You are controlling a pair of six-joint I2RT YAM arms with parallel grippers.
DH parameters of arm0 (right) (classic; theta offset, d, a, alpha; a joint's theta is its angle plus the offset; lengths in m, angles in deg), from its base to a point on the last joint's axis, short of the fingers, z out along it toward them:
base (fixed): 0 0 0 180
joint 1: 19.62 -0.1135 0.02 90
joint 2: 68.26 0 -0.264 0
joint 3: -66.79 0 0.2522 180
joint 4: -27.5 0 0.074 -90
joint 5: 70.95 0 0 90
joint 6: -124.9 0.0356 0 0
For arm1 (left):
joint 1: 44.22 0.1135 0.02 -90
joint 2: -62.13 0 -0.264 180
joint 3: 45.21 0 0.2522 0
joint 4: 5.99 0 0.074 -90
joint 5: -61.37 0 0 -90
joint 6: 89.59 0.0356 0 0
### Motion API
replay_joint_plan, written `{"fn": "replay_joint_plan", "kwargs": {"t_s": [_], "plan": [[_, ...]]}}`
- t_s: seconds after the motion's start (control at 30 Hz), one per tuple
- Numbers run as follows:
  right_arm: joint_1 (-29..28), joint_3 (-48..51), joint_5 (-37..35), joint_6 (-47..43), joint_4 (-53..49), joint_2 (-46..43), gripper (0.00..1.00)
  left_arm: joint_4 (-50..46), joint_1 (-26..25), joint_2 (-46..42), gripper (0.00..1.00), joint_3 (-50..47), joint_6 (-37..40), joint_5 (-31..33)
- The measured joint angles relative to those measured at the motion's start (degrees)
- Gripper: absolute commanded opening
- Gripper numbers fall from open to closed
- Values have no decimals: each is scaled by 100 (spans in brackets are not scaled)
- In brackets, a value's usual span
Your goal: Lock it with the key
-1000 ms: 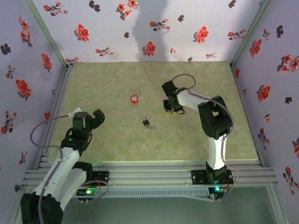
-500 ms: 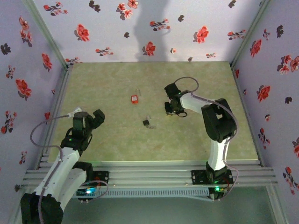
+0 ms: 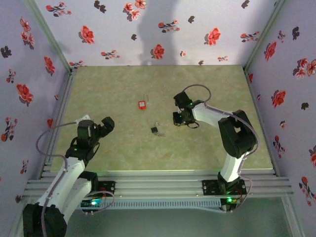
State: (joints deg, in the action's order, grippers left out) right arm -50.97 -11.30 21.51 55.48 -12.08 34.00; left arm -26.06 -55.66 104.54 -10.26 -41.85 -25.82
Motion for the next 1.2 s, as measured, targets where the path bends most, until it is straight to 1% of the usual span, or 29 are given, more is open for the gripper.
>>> {"fn": "replay_joint_plan", "kwargs": {"t_s": [0.27,0.33,0.47,0.67,0.83,0.9,1.03,1.2], "plan": [[-190,389,332,2,289,-514,25,964,-142,122,100,-369,-463,-1019],[-238,468,450,2,369,-656,25,1287,-286,234,100,-494,-654,-1246],[-326,557,682,4,551,-870,25,1869,-697,621,100,-542,-988,-1484],[-431,684,962,0,802,-1049,26,2848,-1388,1587,100,-485,-1449,-1620],[-494,852,1182,-2,946,-1154,26,3681,-1851,2632,100,-142,-1803,-1659],[-531,887,1261,-4,981,-1178,26,4050,-1978,3040,100,17,-1950,-1674],[-649,933,1414,-13,1104,-1241,26,4802,-2205,3825,94,299,-2277,-1764],[-782,935,1561,-72,1189,-1244,26,5707,-2323,4686,88,496,-2691,-1902]]}}
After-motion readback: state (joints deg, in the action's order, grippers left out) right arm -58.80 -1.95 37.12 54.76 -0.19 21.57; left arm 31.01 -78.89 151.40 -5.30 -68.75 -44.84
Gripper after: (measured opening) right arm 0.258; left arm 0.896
